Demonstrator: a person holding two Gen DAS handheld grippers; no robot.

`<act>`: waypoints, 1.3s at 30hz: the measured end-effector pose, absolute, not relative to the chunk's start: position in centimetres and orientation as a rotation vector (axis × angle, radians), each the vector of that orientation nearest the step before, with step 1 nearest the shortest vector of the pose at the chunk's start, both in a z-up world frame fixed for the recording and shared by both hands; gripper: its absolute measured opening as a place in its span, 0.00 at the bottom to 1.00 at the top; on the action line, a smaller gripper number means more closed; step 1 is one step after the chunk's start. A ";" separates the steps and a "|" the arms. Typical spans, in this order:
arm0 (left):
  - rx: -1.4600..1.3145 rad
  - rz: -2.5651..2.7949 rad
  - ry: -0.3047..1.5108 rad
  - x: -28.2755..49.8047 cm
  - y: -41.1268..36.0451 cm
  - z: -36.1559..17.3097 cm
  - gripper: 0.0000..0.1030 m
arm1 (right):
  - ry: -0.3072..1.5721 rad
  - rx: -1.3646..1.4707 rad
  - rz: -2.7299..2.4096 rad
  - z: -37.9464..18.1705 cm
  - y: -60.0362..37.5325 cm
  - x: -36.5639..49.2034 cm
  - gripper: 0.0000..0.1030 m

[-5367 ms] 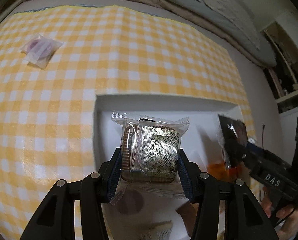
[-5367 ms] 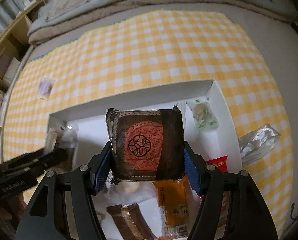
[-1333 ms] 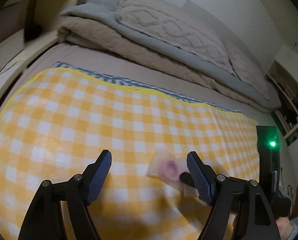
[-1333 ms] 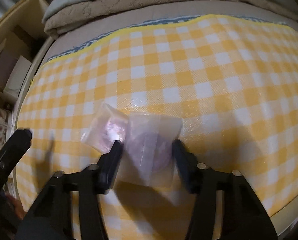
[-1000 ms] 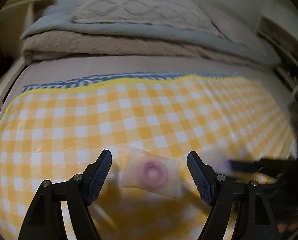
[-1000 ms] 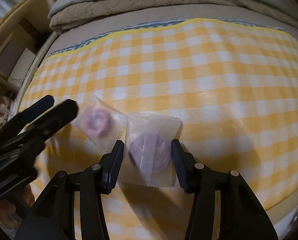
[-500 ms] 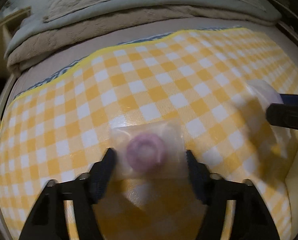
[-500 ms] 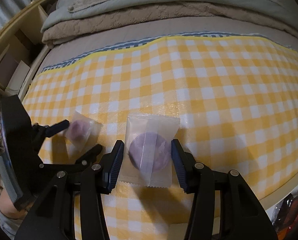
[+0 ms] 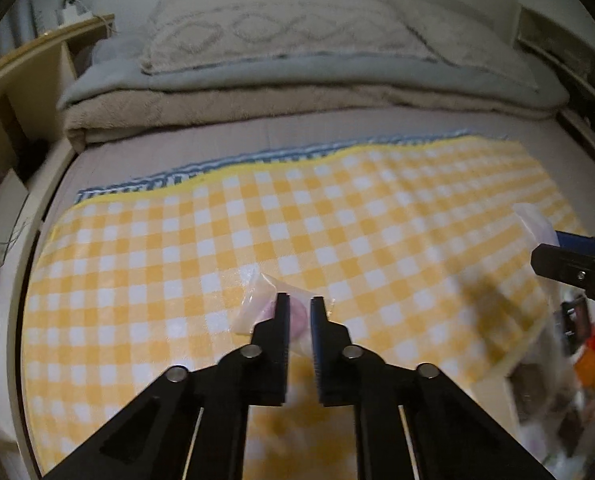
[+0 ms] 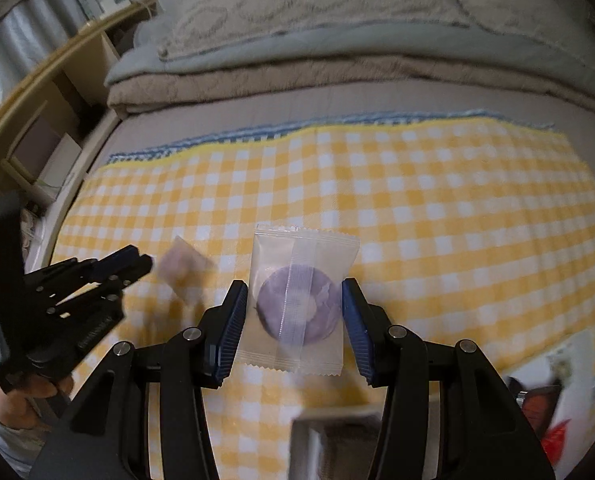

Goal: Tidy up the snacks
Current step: 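Lift the purple-ring packet with the right tool while the left tool grasps another purple-ring packet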

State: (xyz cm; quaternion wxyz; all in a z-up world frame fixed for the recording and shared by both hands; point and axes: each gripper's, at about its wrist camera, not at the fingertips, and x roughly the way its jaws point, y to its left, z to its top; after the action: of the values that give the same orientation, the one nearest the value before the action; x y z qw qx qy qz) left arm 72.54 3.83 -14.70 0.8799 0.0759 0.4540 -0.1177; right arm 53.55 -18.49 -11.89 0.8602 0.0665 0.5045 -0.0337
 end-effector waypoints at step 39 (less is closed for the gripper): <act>-0.357 0.144 1.111 80.0 5.8 -22.7 0.64 | 0.938 0.143 0.071 -5.4 -27.9 41.9 0.48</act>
State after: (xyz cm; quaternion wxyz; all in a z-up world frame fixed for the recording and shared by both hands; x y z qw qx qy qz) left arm 80.01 5.79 -22.67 0.8321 -0.1683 0.5240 0.0680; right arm 41.93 -27.90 -5.35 0.8891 0.0689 0.4513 0.0340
